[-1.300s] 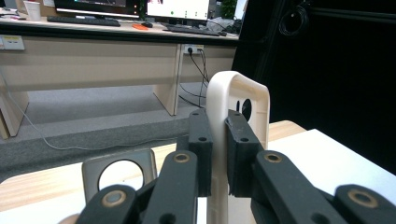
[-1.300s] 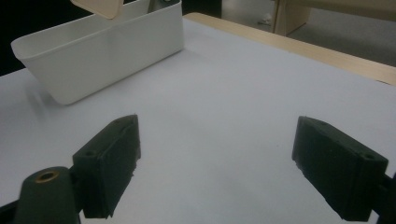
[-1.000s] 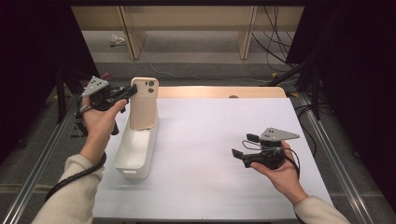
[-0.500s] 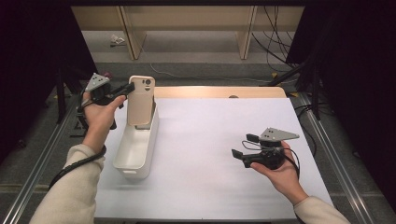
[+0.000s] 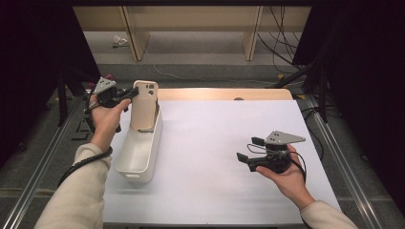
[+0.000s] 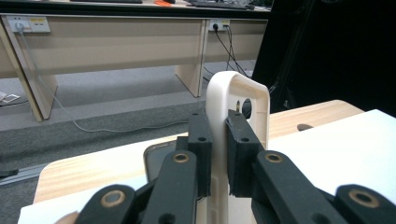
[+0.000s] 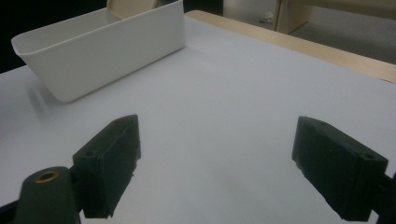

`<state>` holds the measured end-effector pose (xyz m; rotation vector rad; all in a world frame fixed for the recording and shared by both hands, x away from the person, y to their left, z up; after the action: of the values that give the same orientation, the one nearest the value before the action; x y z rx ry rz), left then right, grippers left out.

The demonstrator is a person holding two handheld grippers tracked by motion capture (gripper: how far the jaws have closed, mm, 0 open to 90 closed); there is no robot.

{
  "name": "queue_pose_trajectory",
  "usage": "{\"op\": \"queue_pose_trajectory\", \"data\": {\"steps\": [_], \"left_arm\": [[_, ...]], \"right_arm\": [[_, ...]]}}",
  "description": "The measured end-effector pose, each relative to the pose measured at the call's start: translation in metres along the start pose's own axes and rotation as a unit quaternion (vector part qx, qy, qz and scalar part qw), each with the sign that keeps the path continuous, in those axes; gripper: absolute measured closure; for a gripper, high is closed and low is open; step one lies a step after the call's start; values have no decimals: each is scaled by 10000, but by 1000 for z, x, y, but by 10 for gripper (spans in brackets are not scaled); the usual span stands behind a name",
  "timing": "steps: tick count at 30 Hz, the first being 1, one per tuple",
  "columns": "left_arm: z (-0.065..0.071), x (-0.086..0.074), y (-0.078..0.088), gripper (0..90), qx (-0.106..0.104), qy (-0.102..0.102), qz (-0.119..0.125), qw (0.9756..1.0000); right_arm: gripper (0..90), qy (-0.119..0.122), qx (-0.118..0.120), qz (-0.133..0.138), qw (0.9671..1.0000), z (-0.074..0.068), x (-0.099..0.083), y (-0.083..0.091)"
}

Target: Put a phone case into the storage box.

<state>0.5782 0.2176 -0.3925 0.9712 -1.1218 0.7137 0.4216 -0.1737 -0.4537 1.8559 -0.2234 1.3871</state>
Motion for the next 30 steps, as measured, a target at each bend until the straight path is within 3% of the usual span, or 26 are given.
{"op": "queue_pose_trajectory", "data": {"steps": [30], "left_arm": [[-15,-39,-18,810,79,339,-245,9991]], "right_arm": [[165,22,-19,-28,10000,1,-1,-1]]}}
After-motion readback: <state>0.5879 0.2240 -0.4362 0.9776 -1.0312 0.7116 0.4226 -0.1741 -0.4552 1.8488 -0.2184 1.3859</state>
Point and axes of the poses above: each handheld gripper's, and its own axes: y roughly backward along the jaws, x roughly out of its top, z roughly to its right, the point moved 9 cm from there along -y, roughly forward along the jaws, and after that the axes turned 1 degree about -z, right-handed, at the moved point
